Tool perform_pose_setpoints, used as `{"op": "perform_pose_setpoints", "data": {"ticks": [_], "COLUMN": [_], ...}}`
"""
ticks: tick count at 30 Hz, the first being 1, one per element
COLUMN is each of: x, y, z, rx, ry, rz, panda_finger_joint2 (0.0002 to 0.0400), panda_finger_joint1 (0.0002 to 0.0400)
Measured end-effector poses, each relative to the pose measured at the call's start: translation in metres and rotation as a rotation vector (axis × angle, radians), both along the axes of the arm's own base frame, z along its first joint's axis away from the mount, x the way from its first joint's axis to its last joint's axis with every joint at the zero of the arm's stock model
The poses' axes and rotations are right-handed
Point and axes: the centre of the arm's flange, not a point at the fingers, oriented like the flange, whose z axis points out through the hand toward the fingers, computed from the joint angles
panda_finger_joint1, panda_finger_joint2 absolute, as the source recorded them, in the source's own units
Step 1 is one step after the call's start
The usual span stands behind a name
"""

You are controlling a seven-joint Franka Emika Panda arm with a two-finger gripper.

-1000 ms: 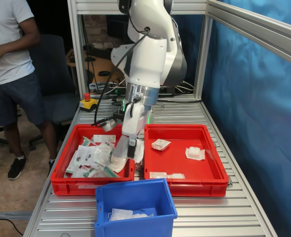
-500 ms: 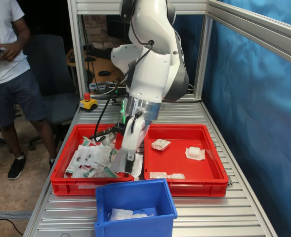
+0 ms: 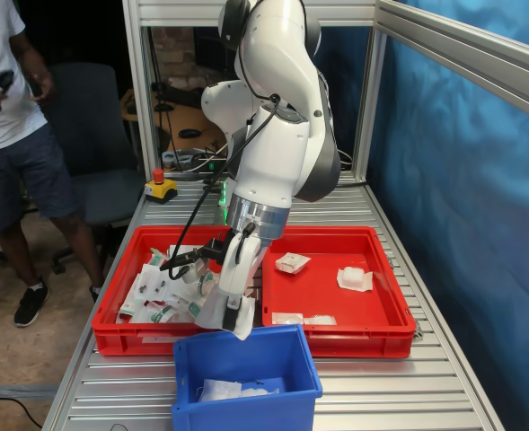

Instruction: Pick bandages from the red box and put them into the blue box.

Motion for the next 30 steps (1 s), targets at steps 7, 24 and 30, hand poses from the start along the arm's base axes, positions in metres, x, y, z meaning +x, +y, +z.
{"op": "perform_pose_setpoints", "data": {"ticks": [7,24,30], "x": [0.0010,0.0018,0.0018], "y": [-0.0006,-0.0023,-0.0023], "z": [0.0018,0.0042,0.0042], "rx": [-0.001,-0.013,-0.014], "ry": [-0.006,-0.002,-0.001], "rz": [0.000,0.027,0.029], "panda_finger_joint2": [0.0058,0.0058,0.0058], "panda_finger_joint1": [0.0058,0.0058,0.0058]}}
